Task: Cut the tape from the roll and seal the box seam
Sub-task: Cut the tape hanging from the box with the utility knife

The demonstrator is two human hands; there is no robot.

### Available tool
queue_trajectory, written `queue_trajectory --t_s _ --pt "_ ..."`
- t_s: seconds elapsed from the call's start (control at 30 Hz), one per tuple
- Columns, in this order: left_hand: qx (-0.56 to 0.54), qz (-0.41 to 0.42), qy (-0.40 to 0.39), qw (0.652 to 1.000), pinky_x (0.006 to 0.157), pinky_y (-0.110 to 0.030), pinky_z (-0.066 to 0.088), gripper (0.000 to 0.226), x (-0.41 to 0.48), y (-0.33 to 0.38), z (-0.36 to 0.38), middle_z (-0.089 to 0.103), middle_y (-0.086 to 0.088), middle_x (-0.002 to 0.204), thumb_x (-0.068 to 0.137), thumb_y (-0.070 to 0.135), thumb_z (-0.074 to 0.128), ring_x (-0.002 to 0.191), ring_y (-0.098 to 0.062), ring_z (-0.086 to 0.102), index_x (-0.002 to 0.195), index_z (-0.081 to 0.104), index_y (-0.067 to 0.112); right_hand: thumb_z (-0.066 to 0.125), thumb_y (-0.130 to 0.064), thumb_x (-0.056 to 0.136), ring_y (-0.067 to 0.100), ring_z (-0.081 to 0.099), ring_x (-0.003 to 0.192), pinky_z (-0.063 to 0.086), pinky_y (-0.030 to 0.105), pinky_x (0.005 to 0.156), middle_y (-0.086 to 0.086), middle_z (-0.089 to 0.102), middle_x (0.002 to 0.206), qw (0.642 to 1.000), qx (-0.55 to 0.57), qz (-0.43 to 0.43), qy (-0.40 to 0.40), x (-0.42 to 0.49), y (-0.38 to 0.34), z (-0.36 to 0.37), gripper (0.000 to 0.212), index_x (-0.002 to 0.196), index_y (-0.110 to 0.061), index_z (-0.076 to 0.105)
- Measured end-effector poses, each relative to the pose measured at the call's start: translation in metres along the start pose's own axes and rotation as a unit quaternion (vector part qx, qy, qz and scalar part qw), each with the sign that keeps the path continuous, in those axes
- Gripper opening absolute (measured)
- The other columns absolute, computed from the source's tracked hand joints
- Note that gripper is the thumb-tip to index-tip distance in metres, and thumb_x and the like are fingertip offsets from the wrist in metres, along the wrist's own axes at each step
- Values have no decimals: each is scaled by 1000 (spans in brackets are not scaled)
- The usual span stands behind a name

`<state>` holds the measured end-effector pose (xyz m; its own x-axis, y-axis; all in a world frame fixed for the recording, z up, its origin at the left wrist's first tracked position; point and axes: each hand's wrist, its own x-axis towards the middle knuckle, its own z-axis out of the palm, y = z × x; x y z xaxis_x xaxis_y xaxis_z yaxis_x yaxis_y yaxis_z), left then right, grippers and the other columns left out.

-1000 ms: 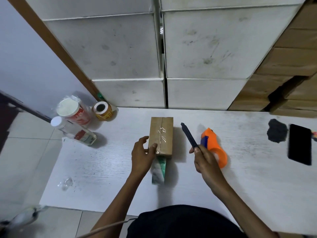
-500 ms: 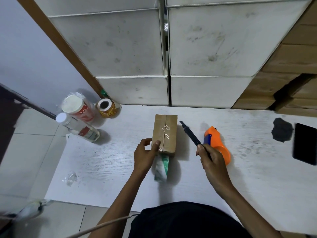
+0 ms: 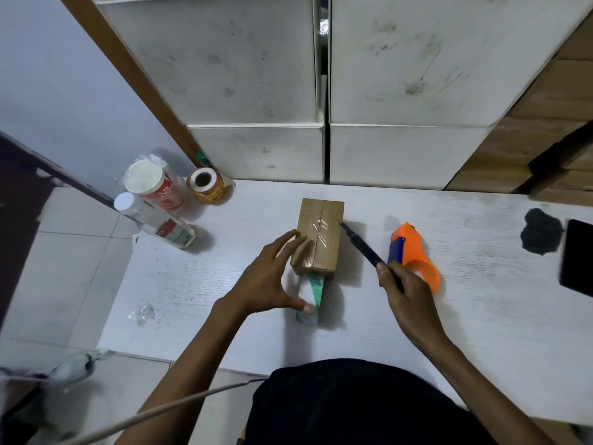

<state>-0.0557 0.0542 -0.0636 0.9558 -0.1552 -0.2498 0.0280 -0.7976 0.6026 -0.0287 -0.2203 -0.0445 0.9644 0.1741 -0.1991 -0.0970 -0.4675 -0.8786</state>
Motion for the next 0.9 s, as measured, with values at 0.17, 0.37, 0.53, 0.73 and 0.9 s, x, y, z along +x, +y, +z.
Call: queue_trajectory --t_s 0.17,0.37,0.53,0.73,0.9 --pt "69 27 -26 997 105 -40 47 130 4 -6 2 5 18 168 53 66 86 150 -16 23 157 14 39 41 -31 101 13 39 46 26 32 49 -4 44 50 991 -99 -35 -84 -6 2 -8 25 84 -19 55" --pt "78 26 -28 996 104 -44 48 126 4 -9 5 1 21 167 55 69 84 149 -18 29 157 15 41 46 -37 97 15 41 48 33 37 48 -5 44 52 960 -207 -123 -141 -8 -14 -7 19 95 -22 57" --pt "98 34 -19 994 102 -43 47 125 3 -8 5 3 18 168 56 69 83 147 -20 33 158 17 37 48 -39 97 9 36 47 22 25 43 -9 46 59 943 -265 -140 -147 -8 -22 8 18 99 -23 57" --pt "119 27 -23 992 97 -43 49 126 3 -7 5 1 15 169 57 69 83 142 -25 40 158 15 36 47 -37 98 15 41 54 22 26 42 -6 53 69 938 -291 -125 -139 -6 -27 16 22 102 -18 57" --pt "129 16 -30 991 93 -40 49 126 3 -4 4 1 14 169 57 67 84 136 -27 48 158 15 35 46 -37 98 21 46 61 20 24 42 -5 52 69 939 -294 -117 -135 -7 -26 22 23 102 -17 57"
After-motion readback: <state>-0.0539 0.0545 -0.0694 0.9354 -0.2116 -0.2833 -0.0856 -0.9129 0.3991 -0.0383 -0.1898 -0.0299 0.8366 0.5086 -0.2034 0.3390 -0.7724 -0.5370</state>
